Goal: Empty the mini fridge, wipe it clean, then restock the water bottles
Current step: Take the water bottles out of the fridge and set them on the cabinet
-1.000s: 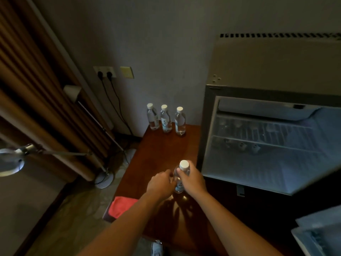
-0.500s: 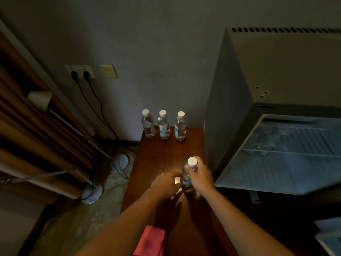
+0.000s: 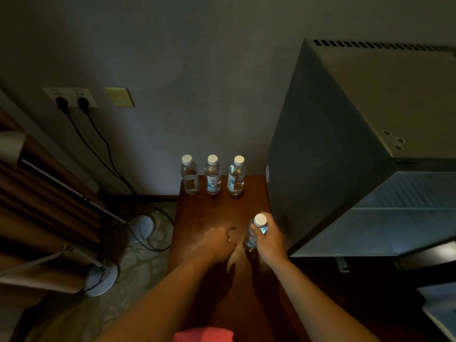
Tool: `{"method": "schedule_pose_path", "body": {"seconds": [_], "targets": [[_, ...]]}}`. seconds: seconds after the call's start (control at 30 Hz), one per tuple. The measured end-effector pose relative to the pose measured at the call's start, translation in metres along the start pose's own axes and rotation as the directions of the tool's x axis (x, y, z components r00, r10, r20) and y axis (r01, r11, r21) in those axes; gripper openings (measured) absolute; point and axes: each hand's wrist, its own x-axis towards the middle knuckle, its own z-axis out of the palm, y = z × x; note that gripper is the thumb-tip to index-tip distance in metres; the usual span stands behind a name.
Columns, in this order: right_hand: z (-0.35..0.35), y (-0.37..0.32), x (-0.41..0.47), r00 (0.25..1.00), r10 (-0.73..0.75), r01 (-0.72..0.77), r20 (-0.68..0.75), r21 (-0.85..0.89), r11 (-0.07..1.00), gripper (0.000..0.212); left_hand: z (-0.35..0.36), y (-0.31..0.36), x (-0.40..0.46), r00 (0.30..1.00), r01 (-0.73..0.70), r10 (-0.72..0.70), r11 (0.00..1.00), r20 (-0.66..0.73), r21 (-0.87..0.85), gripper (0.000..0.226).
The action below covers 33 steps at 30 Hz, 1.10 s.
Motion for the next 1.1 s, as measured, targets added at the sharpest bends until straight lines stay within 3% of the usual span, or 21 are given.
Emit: {"method": "schedule_pose_path", "body": {"seconds": [0.83, 1.1], "targets": [[0.015, -0.065, 0.15, 0.966, 0.115, -0.081, -0.233, 0.15, 0.985, 0.041, -0.031, -0.04, 0.076, 0.999, -0.01, 0.0, 0.978, -0.049, -0.208, 0.029], [0.018, -0.077, 0.184, 0.965, 0.134, -0.1, -0.226, 0.155, 0.983, 0.044, -0.037, -0.044, 0.095, 0.998, -0.004, -0.008, 0.975, -0.055, -0.222, 0.029]]}}
